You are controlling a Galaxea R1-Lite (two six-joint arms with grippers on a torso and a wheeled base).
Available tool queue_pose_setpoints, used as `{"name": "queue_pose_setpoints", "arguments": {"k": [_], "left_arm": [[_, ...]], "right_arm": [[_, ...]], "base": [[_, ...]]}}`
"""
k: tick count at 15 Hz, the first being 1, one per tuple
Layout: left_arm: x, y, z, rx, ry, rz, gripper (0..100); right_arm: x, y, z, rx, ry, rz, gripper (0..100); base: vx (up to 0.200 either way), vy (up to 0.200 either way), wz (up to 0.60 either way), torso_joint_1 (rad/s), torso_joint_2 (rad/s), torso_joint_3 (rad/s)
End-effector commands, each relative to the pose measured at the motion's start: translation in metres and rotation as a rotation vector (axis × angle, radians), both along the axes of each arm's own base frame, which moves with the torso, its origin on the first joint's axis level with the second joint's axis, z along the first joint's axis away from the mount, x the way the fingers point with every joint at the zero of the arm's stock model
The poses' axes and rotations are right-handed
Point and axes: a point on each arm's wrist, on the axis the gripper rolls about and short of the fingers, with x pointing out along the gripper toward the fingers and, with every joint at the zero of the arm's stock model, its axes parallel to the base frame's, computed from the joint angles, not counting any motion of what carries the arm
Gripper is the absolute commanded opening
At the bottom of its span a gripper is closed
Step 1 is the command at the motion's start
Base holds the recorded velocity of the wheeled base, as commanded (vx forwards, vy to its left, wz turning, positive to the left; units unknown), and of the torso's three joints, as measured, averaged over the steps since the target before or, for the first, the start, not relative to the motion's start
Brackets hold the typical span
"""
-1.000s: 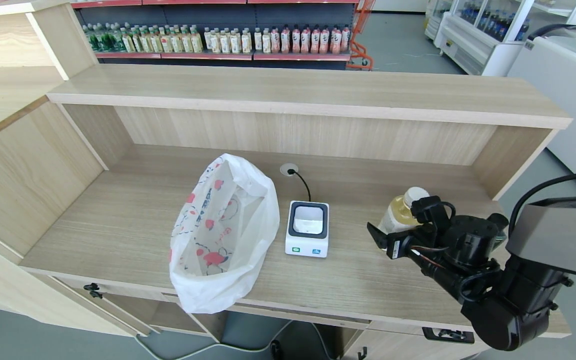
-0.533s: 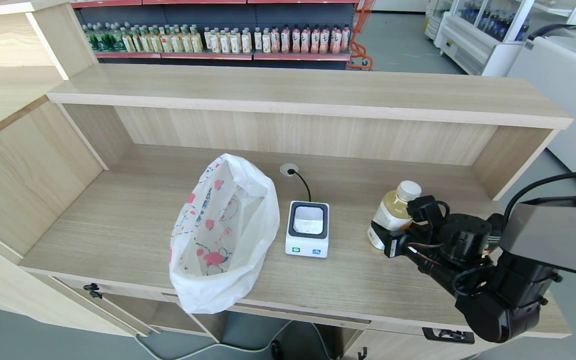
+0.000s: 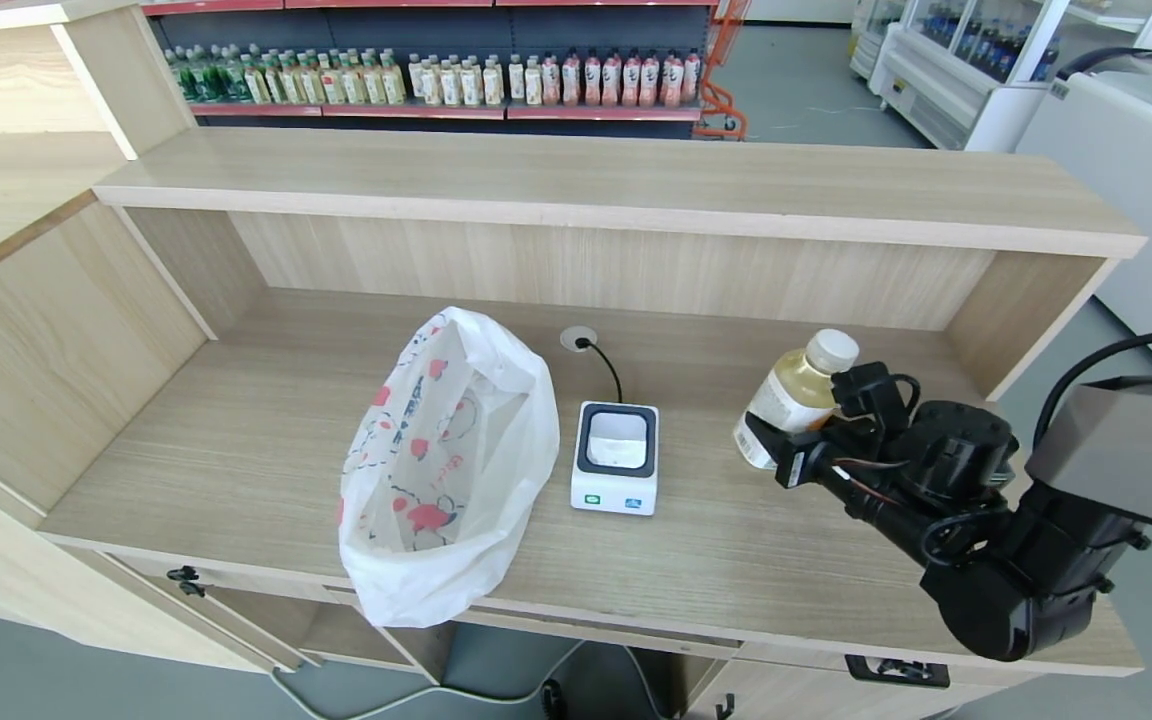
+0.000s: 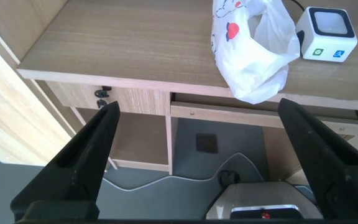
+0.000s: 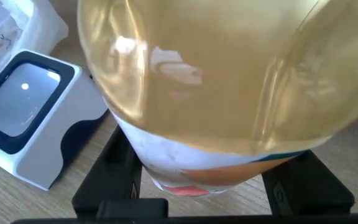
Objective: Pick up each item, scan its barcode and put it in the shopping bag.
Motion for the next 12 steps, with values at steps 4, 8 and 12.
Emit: {"name": "queue_pose_setpoints", "arguments": {"k": [4, 8, 12], "left_arm": [[0.0, 0.0, 0.0, 0.001, 0.0, 0.0, 100], [0.0, 0.0, 0.0, 0.0, 0.0, 0.0, 100], [0.0, 0.0, 0.0, 0.0, 0.0, 0.0, 100]], "right_arm": [[-0.065, -0.042, 0.094, 0.125, 0.051, 0.178, 0], [-0.138, -0.081, 0.149, 0.253, 0.158, 0.494, 0], [-0.176, -0.074, 0.173, 0.37, 0.23, 0.704, 0]], "base": [[0.0, 0.0, 0.0, 0.0, 0.0, 0.0], [0.0, 0.0, 0.0, 0.0, 0.0, 0.0], [0.0, 0.0, 0.0, 0.0, 0.0, 0.0]]}}
